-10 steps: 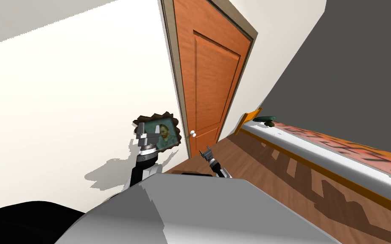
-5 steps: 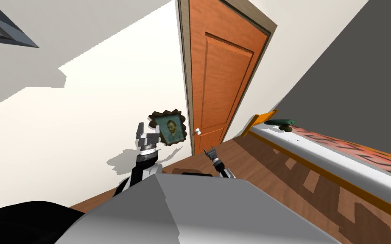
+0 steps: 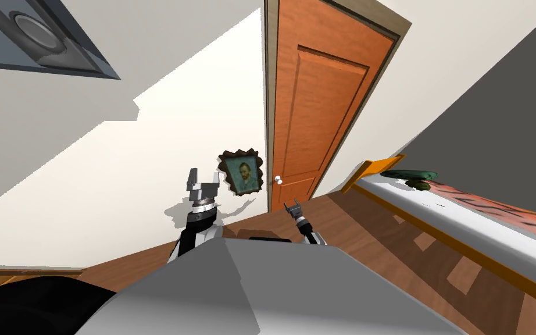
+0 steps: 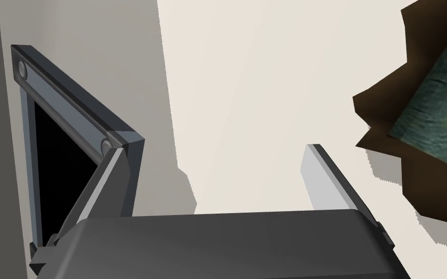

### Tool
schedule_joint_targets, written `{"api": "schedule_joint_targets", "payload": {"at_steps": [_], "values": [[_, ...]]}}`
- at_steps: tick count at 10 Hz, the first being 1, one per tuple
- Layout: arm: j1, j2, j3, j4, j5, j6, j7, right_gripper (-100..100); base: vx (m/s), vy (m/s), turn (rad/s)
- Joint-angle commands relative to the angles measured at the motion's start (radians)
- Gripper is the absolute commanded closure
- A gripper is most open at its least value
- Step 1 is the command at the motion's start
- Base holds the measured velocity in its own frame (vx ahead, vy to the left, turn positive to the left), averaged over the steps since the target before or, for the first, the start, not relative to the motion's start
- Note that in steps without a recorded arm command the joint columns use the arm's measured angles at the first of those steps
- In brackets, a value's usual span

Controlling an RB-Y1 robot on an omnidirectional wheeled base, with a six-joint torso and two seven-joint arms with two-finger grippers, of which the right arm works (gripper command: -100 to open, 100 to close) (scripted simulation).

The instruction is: Pull the door open

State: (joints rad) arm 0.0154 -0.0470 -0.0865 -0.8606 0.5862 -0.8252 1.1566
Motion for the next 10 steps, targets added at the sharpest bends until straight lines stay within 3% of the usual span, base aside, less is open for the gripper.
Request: {"api": "schedule_joint_targets", "payload": {"at_steps": [1,10], "values": [[-0.002,0.000,-0.036,0.001,0.000,0.000,0.002,-100,-0.008,0.041,0.201],[-0.001,0.016,-0.228,-0.006,0.003,0.004,0.005,-100,0.037,0.037,0.198]]}}
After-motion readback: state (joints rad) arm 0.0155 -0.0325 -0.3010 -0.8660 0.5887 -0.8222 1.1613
